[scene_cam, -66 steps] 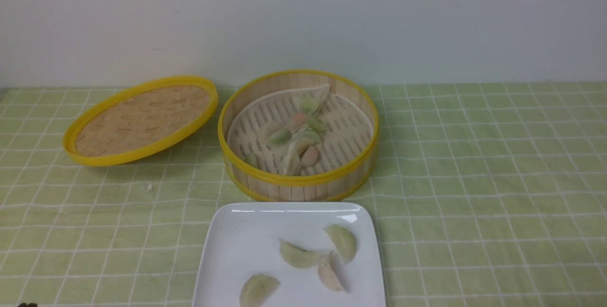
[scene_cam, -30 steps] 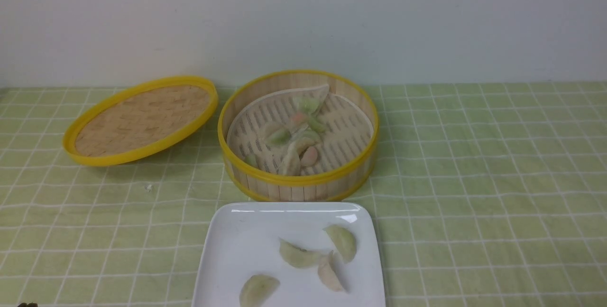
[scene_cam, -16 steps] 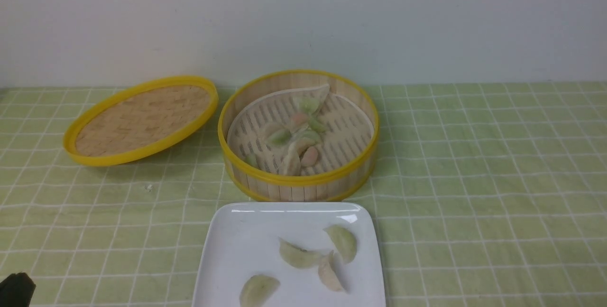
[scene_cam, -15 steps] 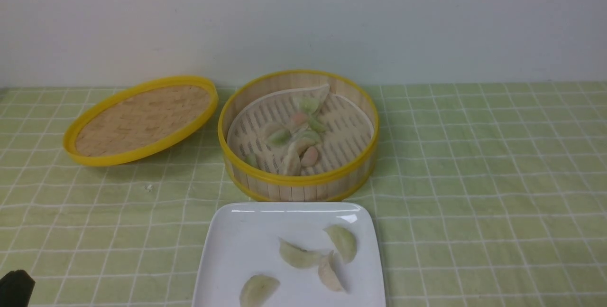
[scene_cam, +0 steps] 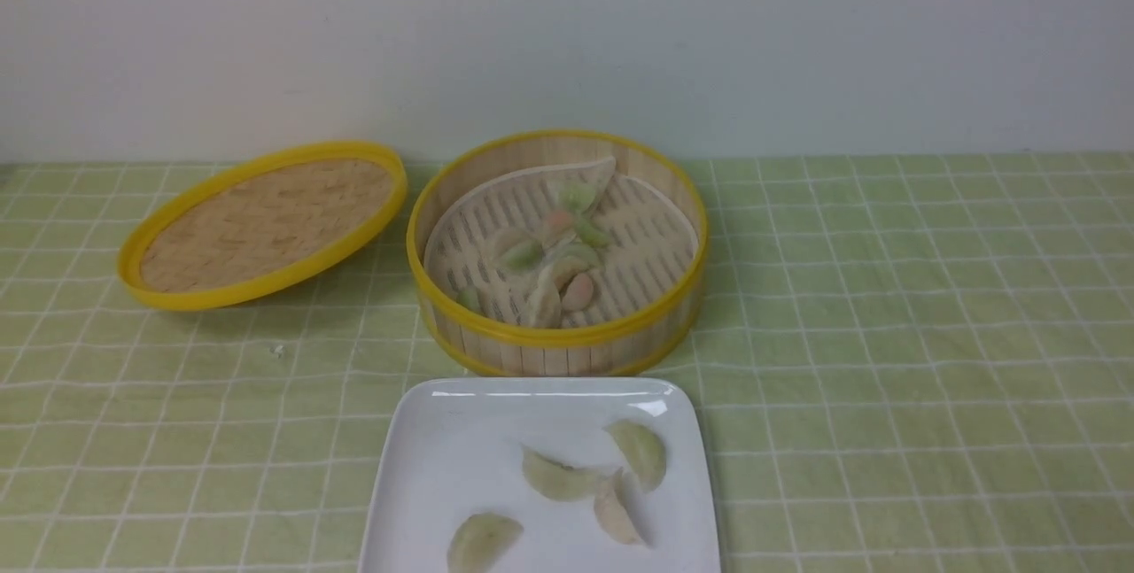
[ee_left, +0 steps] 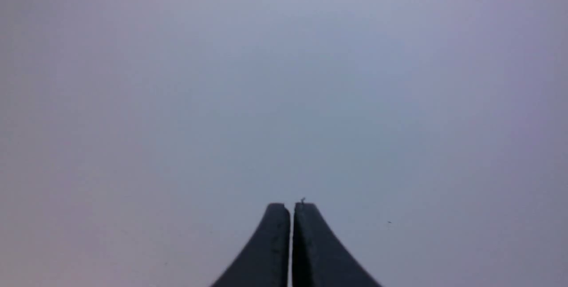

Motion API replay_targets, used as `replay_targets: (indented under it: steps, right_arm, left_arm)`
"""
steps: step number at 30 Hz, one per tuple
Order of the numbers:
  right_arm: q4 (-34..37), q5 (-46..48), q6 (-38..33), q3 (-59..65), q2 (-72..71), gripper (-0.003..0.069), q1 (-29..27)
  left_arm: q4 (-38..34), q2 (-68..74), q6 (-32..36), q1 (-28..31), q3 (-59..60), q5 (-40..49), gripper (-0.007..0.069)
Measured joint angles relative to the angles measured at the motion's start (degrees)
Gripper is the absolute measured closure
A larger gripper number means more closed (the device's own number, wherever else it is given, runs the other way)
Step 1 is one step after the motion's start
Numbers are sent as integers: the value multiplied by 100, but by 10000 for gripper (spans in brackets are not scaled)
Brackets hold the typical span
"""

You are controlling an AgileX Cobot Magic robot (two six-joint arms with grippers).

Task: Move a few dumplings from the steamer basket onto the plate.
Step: Use the left arm to grab a dumpling from the steamer

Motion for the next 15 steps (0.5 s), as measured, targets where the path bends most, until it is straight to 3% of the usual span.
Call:
replay_targets:
  steps: [3,4,5,10,12,15]
  right_arm:
    - [162,-25,-41,0,0,673,0]
    - [282,-25,-49,0,0,673,0]
    - [305,-25,-48,0,0,673,0]
    - [601,313,99,0,0,673,0]
    - [666,833,160,-60,0,673,0]
    - [659,1731,-18,-464,29,673,0]
  left_arm:
    - [141,568,73,0,-888,1057,630]
    - [213,1228,233,0,-1720,2258,630]
    - [213,1228,233,0,-1720,2258,630]
    - [151,3404,1124,0,-3530,5651,630]
    - [72,4221,1488,0,-3896,6375,630]
    - [10,5225,1839,0,-4143,6703,630]
